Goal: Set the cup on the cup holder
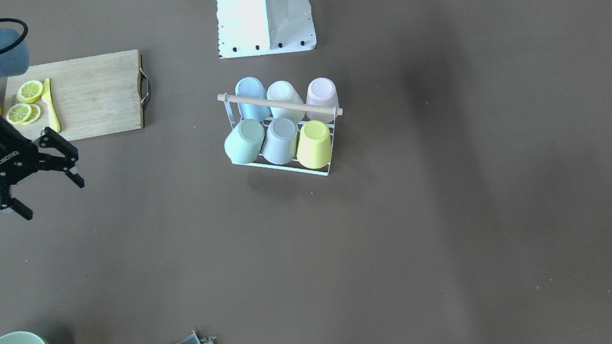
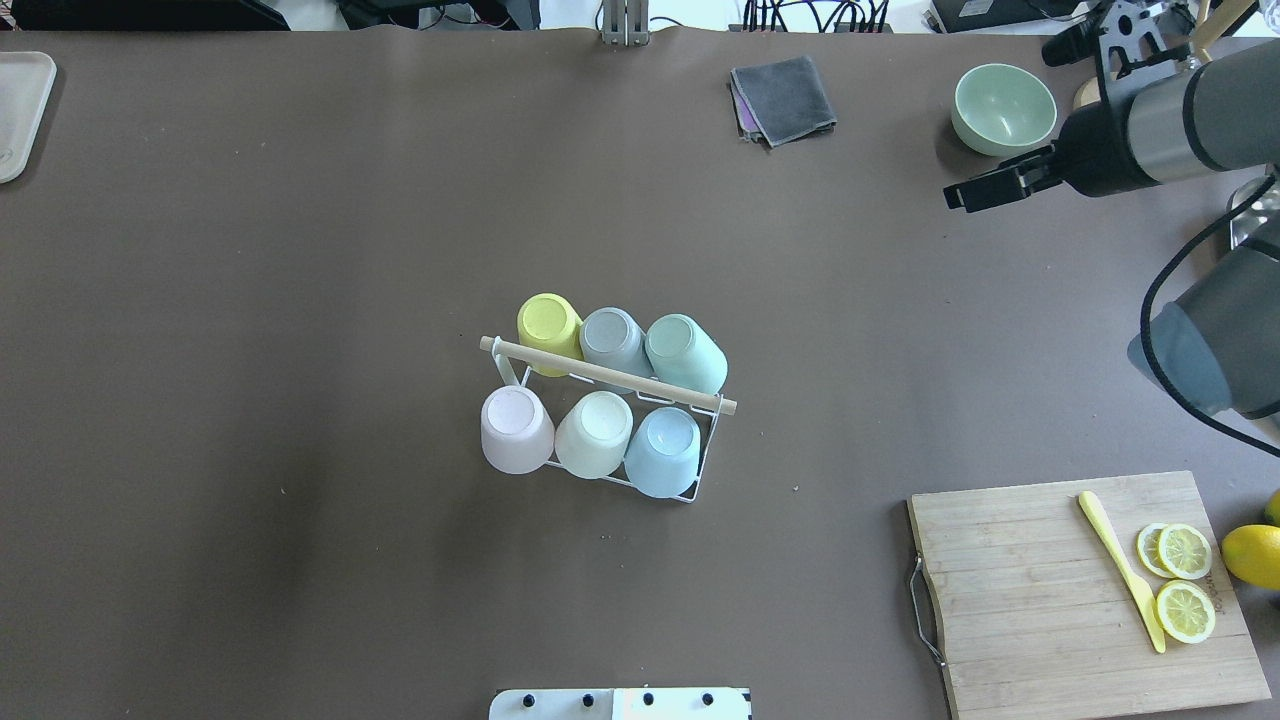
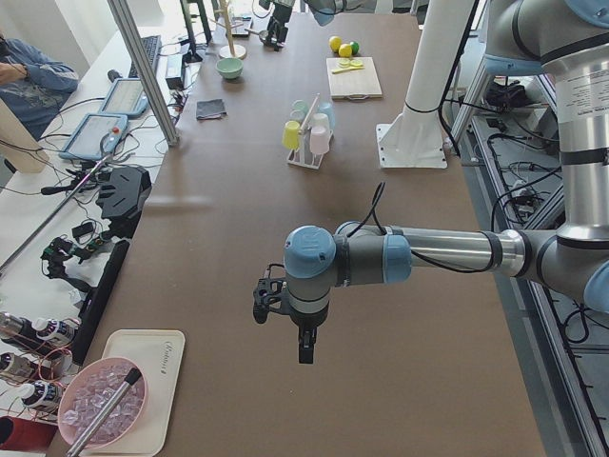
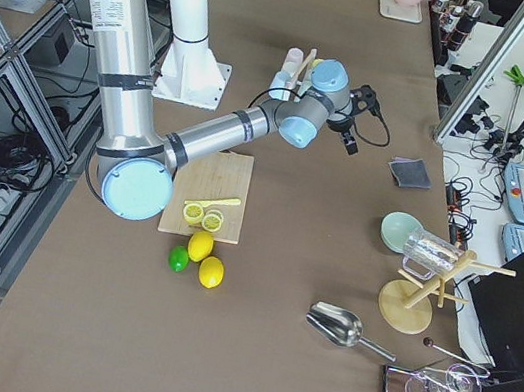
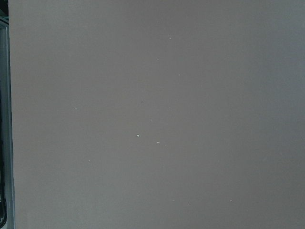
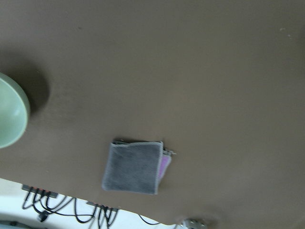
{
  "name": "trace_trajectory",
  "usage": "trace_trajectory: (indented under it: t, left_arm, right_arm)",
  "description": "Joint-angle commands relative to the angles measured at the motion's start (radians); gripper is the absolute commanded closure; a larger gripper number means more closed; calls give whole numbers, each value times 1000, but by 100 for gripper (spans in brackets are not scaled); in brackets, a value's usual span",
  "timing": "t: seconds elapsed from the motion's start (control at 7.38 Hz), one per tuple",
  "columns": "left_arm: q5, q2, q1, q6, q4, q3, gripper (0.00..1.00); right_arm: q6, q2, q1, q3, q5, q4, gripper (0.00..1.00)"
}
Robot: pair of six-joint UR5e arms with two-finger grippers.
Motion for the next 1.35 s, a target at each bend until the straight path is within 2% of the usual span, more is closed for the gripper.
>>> trace_trajectory:
  t: [0.0, 0.27, 0.41, 0.68, 0.81, 0.95, 1.22]
  left_arm:
    - [1, -1, 0, 0, -2, 1, 2]
    - [3, -1, 0, 0, -2, 2, 2]
    - [3, 1, -1, 0, 0, 1, 2]
    - [3, -5, 0, 0, -2, -1, 2]
    - [3, -4, 0, 0, -2, 2, 2]
    - [5, -5, 0, 0, -2, 2, 2]
    - [8, -5, 0, 2, -3, 2, 2]
  right_arm:
    - [-14, -12, 143, -2, 151, -414, 0]
    - [-78, -72, 179, 13, 161, -603, 0]
    - [-175, -101, 214, 18, 161, -660, 0]
    - [-442, -193, 301, 9, 149, -671, 0]
    - [-454, -224, 326, -9, 149, -668, 0]
    - [-477, -244, 392, -70, 161, -659, 0]
    - [-639, -267, 434, -158, 163, -613, 0]
